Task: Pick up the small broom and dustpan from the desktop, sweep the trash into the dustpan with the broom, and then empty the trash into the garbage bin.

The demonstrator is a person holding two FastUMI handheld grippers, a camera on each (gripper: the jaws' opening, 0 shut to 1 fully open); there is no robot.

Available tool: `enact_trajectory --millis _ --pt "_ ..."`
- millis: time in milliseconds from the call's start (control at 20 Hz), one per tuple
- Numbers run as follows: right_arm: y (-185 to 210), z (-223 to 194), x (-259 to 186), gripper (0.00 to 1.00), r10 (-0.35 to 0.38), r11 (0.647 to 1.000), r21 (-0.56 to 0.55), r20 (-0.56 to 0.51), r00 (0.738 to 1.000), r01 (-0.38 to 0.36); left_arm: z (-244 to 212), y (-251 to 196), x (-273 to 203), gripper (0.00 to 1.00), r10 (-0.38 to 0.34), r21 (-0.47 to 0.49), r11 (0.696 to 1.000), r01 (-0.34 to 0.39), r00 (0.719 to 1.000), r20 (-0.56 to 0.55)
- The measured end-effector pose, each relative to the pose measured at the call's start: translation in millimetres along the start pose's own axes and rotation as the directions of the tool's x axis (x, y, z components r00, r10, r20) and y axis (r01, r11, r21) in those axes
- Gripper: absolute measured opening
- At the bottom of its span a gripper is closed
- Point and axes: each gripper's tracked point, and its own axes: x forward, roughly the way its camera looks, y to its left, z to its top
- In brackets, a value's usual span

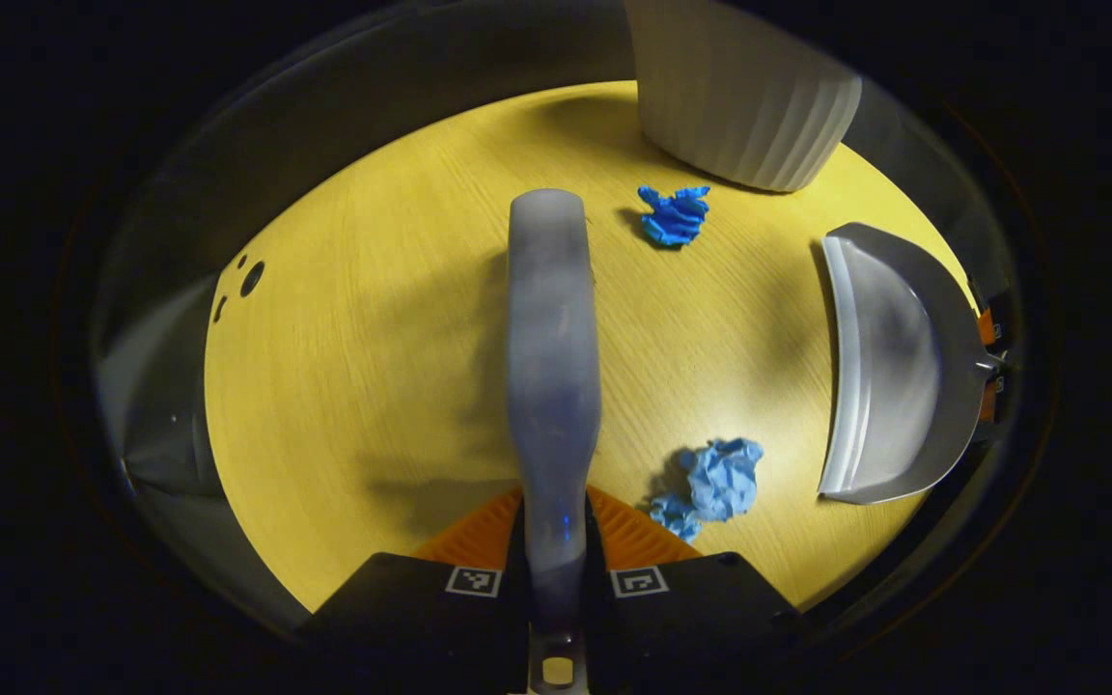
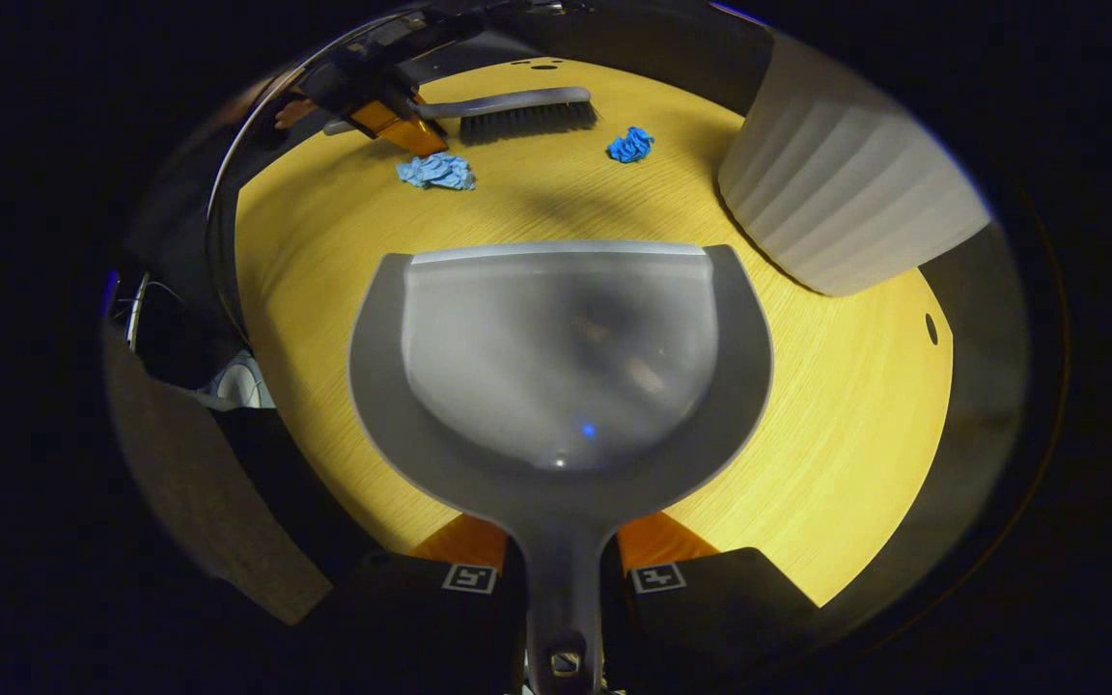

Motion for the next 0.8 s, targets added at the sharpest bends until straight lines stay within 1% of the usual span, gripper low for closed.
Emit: enact_trajectory --millis 150,300,450,500,650,700,750,800 --pt "-3.8 4.7 1.4 0.35 0.024 1.0 -0.01 -0.01 1.0 -0.024 24.9 -4.2 5.9 0.27 -0.05 0.105 0.993 0.05 0.999 -0.005" --pt "-7.9 5.5 -2.4 0.35 0.036 0.999 -0.015 -0.016 0.999 -0.036 49.9 -9.5 14.7 0.27 -0.064 0.209 0.976 0.065 0.998 -0.012" --pt "-8.7 7.3 -2.5 0.35 0.041 0.999 0.012 -0.019 0.999 -0.041 64.9 -17.0 17.4 0.28 -0.099 0.325 0.94 0.099 0.995 -0.018" --pt "-8.0 8.6 -2.1 0.35 0.042 0.999 0.02 -0.017 0.999 -0.042 62.5 -23.3 17.0 0.27 -0.123 0.352 0.928 0.124 0.992 -0.026" --pt "-9.0 8.0 -1.1 0.35 0.041 0.999 0.009 -0.016 0.999 -0.041 52.7 -52.7 6.4 0.27 -0.235 0.38 0.895 0.235 0.971 -0.047" --pt "-8.8 8.8 0.1 0.35 0.042 0.999 0.006 -0.016 0.999 -0.042 50.6 -54.4 1.3 0.27 -0.248 0.382 0.89 0.25 0.967 -0.056" --pt "-8.2 8.4 0.4 0.35 0.046 0.999 0.006 -0.016 0.999 -0.046 46.2 -51.2 -3.0 0.27 -0.232 0.377 0.895 0.24 0.97 -0.066" --pt "-8.2 9.1 0.4 0.35 0.05 0.999 0.005 -0.015 0.999 -0.05 38.9 -44.6 -3.4 0.27 -0.195 0.364 0.908 0.208 0.978 -0.071"
